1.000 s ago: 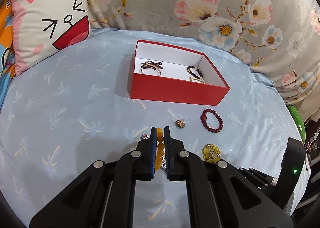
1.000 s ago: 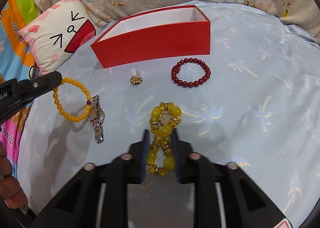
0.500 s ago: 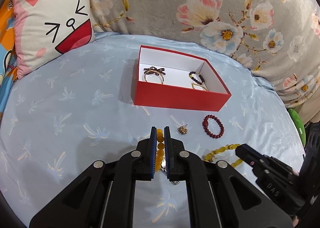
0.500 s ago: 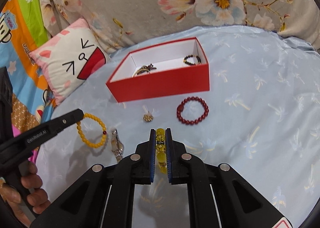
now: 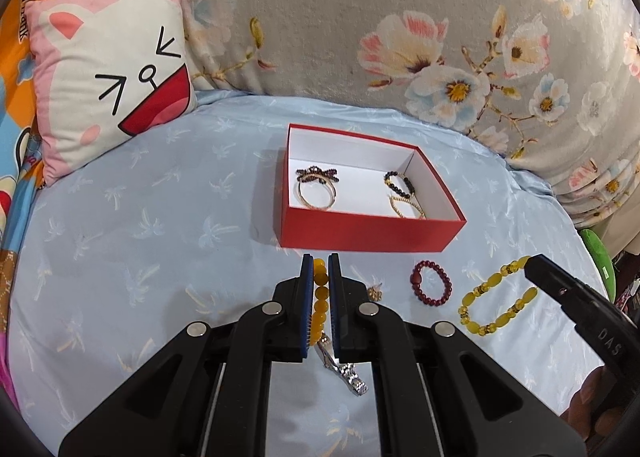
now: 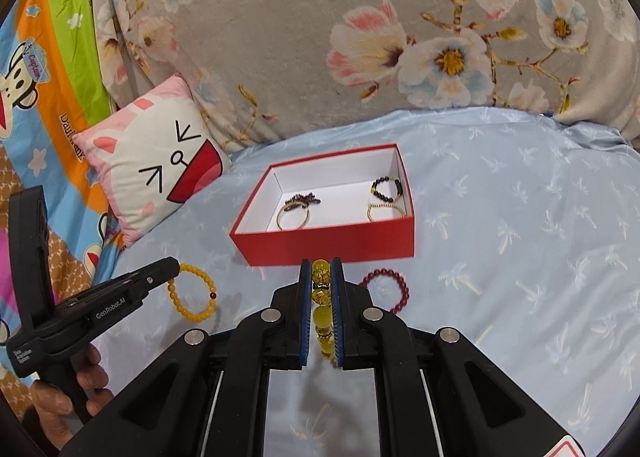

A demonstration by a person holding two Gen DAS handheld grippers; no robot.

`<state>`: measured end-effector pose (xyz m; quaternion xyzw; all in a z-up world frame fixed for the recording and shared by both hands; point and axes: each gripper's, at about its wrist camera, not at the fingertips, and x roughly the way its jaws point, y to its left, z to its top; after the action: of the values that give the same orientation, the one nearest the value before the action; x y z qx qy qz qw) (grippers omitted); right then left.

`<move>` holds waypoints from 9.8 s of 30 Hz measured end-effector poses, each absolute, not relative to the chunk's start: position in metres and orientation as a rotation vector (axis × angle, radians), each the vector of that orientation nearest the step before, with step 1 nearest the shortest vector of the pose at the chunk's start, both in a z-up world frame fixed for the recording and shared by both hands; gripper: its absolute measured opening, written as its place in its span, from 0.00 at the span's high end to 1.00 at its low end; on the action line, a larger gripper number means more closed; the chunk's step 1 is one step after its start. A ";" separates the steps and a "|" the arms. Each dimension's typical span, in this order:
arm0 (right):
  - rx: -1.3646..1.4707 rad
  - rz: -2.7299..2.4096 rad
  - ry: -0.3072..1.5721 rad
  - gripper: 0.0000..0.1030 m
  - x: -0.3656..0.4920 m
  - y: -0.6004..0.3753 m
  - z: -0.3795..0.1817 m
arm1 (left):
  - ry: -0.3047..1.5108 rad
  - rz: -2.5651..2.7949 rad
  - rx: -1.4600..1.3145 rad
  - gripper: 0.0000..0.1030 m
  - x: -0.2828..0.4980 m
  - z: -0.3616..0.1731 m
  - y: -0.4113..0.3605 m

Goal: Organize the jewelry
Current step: 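Carry both yellow bracelets over the red box and lower them inside, then open both tools to release the yellow bracelets into the box, then move the left tool to the silver watch and grasp its band, then grasp the dark-red bead bracelet with right tool while left tool holds the watch, then carry the watch and red bracelet into the red box and open both tools, then withdraw both tools and reach the right tool to a gold brooch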

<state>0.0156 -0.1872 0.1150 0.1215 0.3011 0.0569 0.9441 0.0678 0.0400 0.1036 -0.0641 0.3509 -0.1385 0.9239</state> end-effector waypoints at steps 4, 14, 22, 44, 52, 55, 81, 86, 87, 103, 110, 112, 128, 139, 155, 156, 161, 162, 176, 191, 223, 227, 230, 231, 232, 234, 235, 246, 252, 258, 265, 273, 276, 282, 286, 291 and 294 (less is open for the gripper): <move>0.233 0.115 0.585 0.91 0.024 -0.189 0.131 | 0.701 -0.279 -0.122 0.93 0.077 0.114 0.040; 0.220 0.100 0.555 0.91 0.066 -0.195 0.153 | 0.670 -0.287 -0.101 0.93 0.119 0.131 0.023; 0.219 0.090 0.593 0.91 0.123 -0.200 0.142 | 0.687 -0.308 -0.110 0.93 0.170 0.129 0.002; 0.235 0.103 0.723 0.91 0.206 -0.187 0.077 | 0.817 -0.268 -0.101 0.93 0.243 0.070 -0.019; 0.227 0.111 0.721 0.90 0.206 -0.184 0.077 | 0.811 -0.258 -0.106 0.92 0.242 0.069 -0.020; 0.228 0.113 0.710 0.88 0.201 -0.185 0.081 | 0.808 -0.255 -0.115 0.87 0.240 0.072 -0.018; 0.265 0.104 0.762 0.73 0.082 -0.189 0.053 | 0.842 -0.245 -0.116 0.53 0.121 0.042 0.014; 0.271 0.090 0.805 0.73 0.057 -0.189 0.034 | 0.894 -0.231 -0.124 0.53 0.103 0.021 0.021; 0.272 0.092 0.815 0.73 0.053 -0.189 0.030 | 0.898 -0.230 -0.128 0.53 0.100 0.019 0.022; 0.226 0.159 0.865 0.68 0.001 -0.157 0.009 | 0.912 -0.198 -0.062 0.53 0.049 0.006 0.025; 0.178 0.169 0.866 0.68 -0.006 -0.139 0.005 | 0.912 -0.194 -0.076 0.48 0.041 0.008 0.031; 0.188 0.157 0.866 0.68 -0.008 -0.142 0.005 | 0.910 -0.205 -0.084 0.45 0.039 0.009 0.028; 0.241 0.078 0.852 0.68 -0.019 -0.179 0.005 | 0.873 -0.248 0.032 0.58 0.024 -0.003 -0.013; 0.257 0.083 0.865 0.68 -0.013 -0.181 0.002 | 0.871 -0.282 -0.006 0.89 0.026 -0.002 -0.004; 0.282 -0.002 0.823 0.68 0.047 -0.212 0.010 | 0.859 -0.239 -0.073 0.90 0.050 -0.003 0.034; 0.284 -0.006 0.823 0.68 0.052 -0.213 0.009 | 0.860 -0.245 -0.083 0.90 0.051 -0.004 0.035; 0.287 -0.027 0.828 0.68 0.072 -0.214 0.004 | 0.860 -0.245 -0.081 0.90 0.050 -0.004 0.034; 0.290 -0.031 0.831 0.68 0.075 -0.215 0.002 | 0.860 -0.245 -0.080 0.90 0.050 -0.004 0.034; 0.227 -0.107 0.850 0.85 0.087 -0.211 -0.005 | 0.858 -0.236 -0.051 0.90 0.050 -0.004 0.029; 0.154 -0.094 0.859 0.92 0.025 -0.193 -0.006 | 0.854 -0.191 0.013 0.89 0.057 -0.003 0.018; 0.260 0.043 0.634 0.93 0.014 -0.202 0.105 | 0.768 -0.245 -0.008 0.90 0.083 0.091 -0.001; 0.256 0.041 0.593 0.93 0.045 -0.210 0.123 | 0.739 -0.258 -0.013 0.90 0.110 0.111 -0.007; 0.244 0.036 0.585 0.93 0.075 -0.213 0.130 | 0.724 -0.256 -0.010 0.90 0.134 0.120 -0.011; 0.243 0.039 0.587 0.93 0.082 -0.214 0.130 | 0.720 -0.253 -0.007 0.90 0.142 0.122 -0.012; 0.244 0.040 0.589 0.93 0.093 -0.214 0.129 | 0.719 -0.246 -0.001 0.90 0.149 0.122 -0.014; 0.243 0.037 0.591 0.93 0.110 -0.214 0.127 | 0.728 -0.236 -0.001 0.90 0.167 0.120 -0.018; 0.249 0.039 0.596 0.93 0.121 -0.214 0.125 | 0.733 -0.236 -0.002 0.90 0.174 0.119 -0.020; 0.236 0.042 0.684 0.93 0.187 -0.208 0.089 | 0.791 -0.235 -0.002 0.91 0.235 0.101 -0.033; 0.227 0.044 0.724 0.92 0.205 -0.204 0.071 | 0.813 -0.242 -0.012 0.96 0.252 0.098 -0.037; 0.239 0.039 0.703 0.80 0.207 -0.205 0.073 | 0.817 -0.183 -0.064 0.73 0.262 0.097 -0.021; 0.232 0.045 0.671 0.71 0.183 -0.205 0.082 | 0.810 -0.149 -0.108 0.60 0.249 0.096 0.000; 0.203 0.046 0.672 0.69 0.143 -0.196 0.083 | 0.801 -0.146 -0.087 0.58 0.213 0.093 0.003; 0.213 0.051 0.692 0.69 0.127 -0.196 0.078 | 0.812 -0.151 -0.083 0.58 0.199 0.087 0.002; 0.218 0.046 0.736 0.69 0.097 -0.193 0.061 | 0.852 -0.158 -0.078 0.58 0.175 0.069 -0.002; 0.207 0.044 0.768 0.69 0.080 -0.190 0.049 | 0.872 -0.163 -0.071 0.58 0.159 0.057 -0.003; 0.211 0.056 0.811 0.69 0.057 -0.187 0.034 | 0.896 -0.157 -0.050 0.58 0.137 0.042 -0.003; 0.179 0.065 0.835 0.69 0.042 -0.179 0.024 | 0.910 -0.151 -0.042 0.58 0.126 0.033 -0.002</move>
<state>0.0422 -0.1787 0.0242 0.0869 0.4049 0.0314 0.9097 0.1257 -0.0017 0.0329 -0.0205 0.4392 -0.0728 0.8952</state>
